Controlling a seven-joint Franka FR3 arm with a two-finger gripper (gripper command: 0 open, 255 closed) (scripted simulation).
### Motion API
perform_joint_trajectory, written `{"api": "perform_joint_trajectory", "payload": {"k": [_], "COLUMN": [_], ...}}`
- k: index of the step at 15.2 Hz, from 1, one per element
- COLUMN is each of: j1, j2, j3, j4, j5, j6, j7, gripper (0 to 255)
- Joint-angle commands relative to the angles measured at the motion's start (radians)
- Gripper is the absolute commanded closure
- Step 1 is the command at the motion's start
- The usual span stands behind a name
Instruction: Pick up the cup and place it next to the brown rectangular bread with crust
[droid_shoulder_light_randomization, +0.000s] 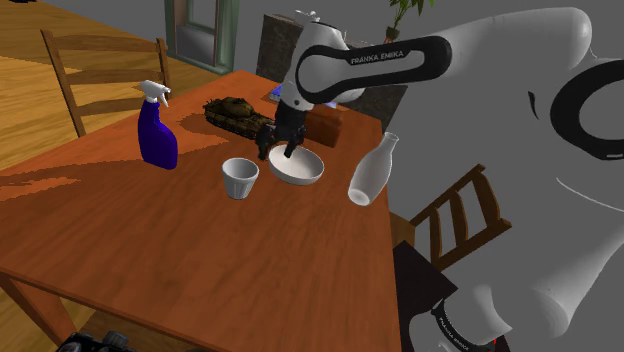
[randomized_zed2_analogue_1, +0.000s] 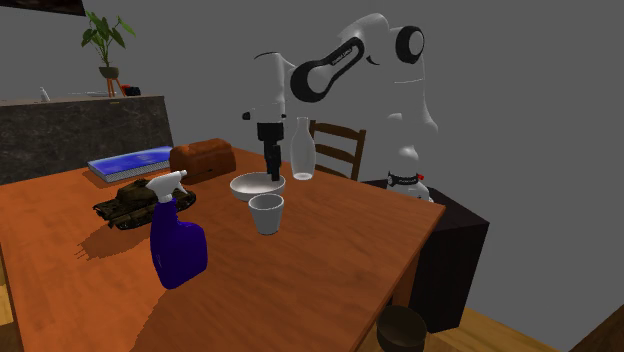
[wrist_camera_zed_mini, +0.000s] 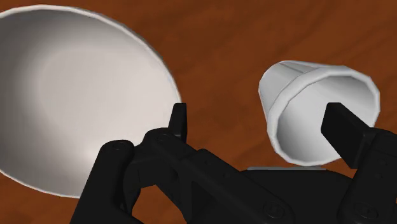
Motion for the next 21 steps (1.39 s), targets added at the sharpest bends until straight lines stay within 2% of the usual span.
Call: {"api": "perform_joint_trajectory", "payload": {"k": [1,3,11,18,19,21], "j1": [0.015,0.026,0.037,0.037,0.037,0.037], "j2": [0.086,0.15,0.199,0.199,0.199,0.199], "j3": [0.008,0.012,0.013,0.013,0.013,0.013], "j4": [0.089,0.154,0.119,0.12,0.12,0.12], "j5": [-0.003,-0.004,-0.009,-0.009,-0.009,-0.009], "j6": [-0.003,-0.004,0.08,0.08,0.08,0.08], "j7": [0.025,0.039,0.042,0.042,0.042,0.042], "gripper": [0,0,0,0,255,255]}}
